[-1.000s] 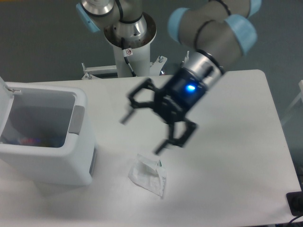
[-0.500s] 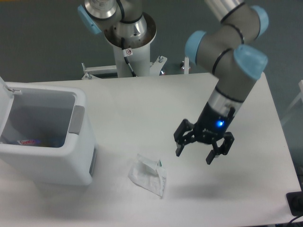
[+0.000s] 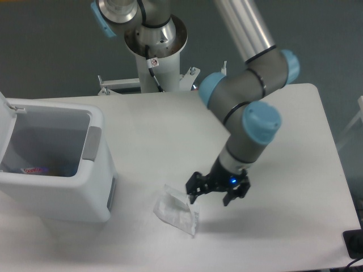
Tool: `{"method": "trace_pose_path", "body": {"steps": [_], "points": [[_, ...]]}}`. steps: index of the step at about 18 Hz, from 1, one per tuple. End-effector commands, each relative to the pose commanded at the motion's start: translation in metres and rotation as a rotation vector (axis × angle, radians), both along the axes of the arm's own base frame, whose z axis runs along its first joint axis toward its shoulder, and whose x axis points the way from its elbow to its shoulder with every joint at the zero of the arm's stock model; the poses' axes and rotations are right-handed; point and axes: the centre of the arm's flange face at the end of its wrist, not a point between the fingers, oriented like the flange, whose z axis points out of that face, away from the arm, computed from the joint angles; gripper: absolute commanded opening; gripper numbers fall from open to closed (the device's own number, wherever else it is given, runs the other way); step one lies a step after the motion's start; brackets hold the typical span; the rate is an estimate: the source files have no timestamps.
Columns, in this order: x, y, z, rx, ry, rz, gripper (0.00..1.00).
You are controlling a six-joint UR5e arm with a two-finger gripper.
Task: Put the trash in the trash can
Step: 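Lower the gripper onto the plastic bag and close on it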
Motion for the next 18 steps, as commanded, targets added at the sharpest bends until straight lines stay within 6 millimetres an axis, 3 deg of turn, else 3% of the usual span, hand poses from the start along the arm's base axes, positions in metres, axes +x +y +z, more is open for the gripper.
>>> {"method": "trace_pose_path", "body": {"steps": [5,10,14,18], "points": [[0.016,-0.009,-0.026,-0.078,-0.026,0.029,1.00],[0.026,-0.005,-0.043,-0.130,-0.019,0.007,1.00],[0.030,-0.004,-0.044,-0.159,0.005,-0.003,0.66],[0.029,-0.006,-0.041,-0.157,0.016,-0.013,0.42]]}}
